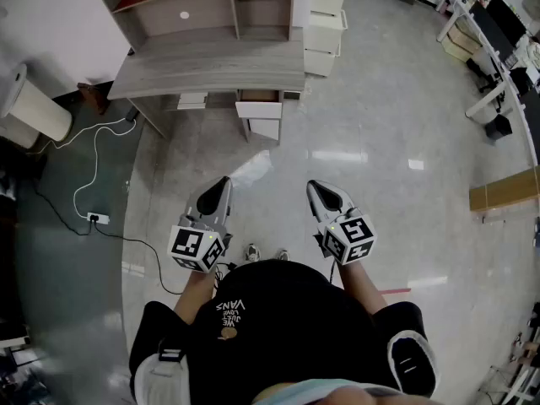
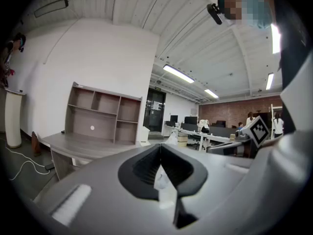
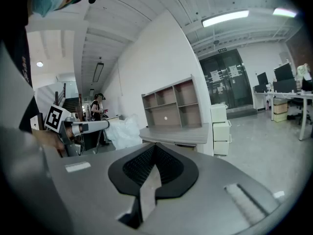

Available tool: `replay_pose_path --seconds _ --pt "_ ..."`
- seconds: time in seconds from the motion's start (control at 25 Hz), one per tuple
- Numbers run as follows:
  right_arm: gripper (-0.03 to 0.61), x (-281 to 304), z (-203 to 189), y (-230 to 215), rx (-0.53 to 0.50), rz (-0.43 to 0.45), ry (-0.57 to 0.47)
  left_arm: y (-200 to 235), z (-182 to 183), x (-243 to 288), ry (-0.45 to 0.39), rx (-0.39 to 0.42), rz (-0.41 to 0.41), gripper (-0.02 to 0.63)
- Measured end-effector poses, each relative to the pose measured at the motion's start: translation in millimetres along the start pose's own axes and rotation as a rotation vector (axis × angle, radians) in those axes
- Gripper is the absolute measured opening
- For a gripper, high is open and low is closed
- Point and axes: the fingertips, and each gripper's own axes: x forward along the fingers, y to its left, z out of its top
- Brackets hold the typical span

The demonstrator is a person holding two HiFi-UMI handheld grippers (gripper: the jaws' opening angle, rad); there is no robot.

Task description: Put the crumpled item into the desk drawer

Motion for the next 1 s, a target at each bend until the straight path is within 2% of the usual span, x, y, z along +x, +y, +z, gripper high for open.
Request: replay_pose_path --seconds 0.2,0.36,0.48,0.64,1.0 --pt "0.003 -5 -6 -8 -0.024 0.045 -0.052 -3 -3 -3 -0.006 0.007 0.041 0.052" --pt "0.008 -6 -5 -11 -0.048 0.041 -0.072 -3 -7 -6 -0.004 0.007 0.069 0.052" --pt "0.036 -1 -7 -10 -0.042 0.053 -0.078 2 -12 -5 -0.003 -0.002 0.077 0.053" --pt "0.055 13 -7 -7 -0.028 0.068 -0.076 14 -18 4 -0.001 -0.018 0.071 0.052" --pt "0.138 81 4 -12 -0.017 0.003 -0.082 78 -14 44 0.011 -0.027 0.009 0.052"
